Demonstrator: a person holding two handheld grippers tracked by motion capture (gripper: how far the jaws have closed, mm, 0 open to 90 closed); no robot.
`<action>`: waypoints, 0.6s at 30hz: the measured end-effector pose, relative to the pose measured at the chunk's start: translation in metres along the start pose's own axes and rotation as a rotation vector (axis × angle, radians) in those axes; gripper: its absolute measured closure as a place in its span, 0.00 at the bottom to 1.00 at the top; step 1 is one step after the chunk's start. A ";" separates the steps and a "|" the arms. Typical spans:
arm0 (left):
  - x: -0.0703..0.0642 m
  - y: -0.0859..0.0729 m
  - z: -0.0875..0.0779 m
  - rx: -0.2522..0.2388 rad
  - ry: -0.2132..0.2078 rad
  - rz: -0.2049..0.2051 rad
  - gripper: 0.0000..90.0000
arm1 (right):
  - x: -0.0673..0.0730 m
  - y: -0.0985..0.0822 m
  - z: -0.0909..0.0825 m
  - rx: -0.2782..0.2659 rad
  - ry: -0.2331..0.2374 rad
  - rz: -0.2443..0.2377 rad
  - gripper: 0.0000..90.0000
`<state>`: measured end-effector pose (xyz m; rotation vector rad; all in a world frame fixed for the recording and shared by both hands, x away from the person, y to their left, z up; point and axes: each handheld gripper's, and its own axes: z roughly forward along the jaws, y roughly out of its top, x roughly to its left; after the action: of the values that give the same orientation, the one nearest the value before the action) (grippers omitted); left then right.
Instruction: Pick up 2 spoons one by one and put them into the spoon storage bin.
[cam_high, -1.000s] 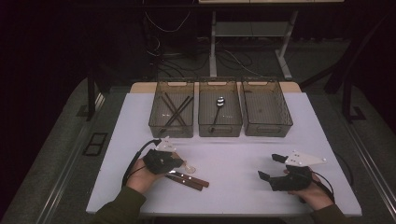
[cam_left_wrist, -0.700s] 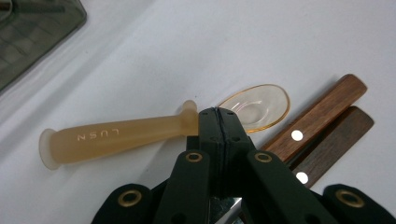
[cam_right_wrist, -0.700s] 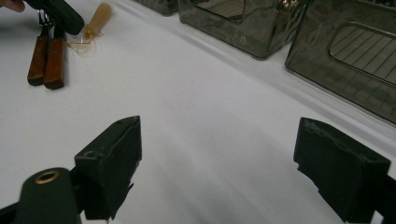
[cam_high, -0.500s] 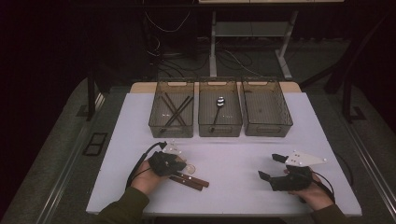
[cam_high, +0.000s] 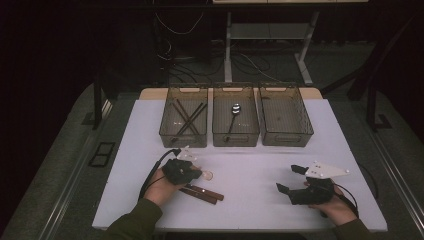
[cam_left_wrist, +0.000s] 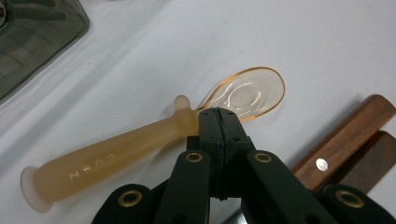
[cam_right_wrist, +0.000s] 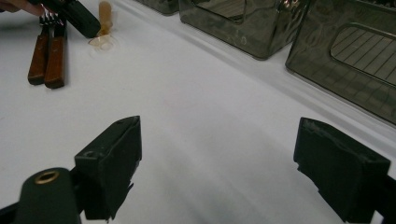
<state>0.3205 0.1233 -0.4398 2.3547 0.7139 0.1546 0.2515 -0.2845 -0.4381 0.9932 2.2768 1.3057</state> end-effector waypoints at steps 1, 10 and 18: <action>0.001 0.001 0.001 0.001 -0.001 -0.004 0.99 | 0.000 0.000 0.000 0.000 0.000 -0.001 0.17; 0.009 0.009 0.009 -0.020 -0.005 -0.021 0.99 | 0.000 0.000 0.001 0.004 0.000 0.001 0.17; 0.017 0.016 0.016 -0.031 0.011 -0.030 0.99 | 0.000 0.000 0.001 0.004 0.000 0.003 0.17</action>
<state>0.3466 0.1129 -0.4428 2.3139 0.7470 0.1640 0.2518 -0.2842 -0.4387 0.9980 2.2800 1.3022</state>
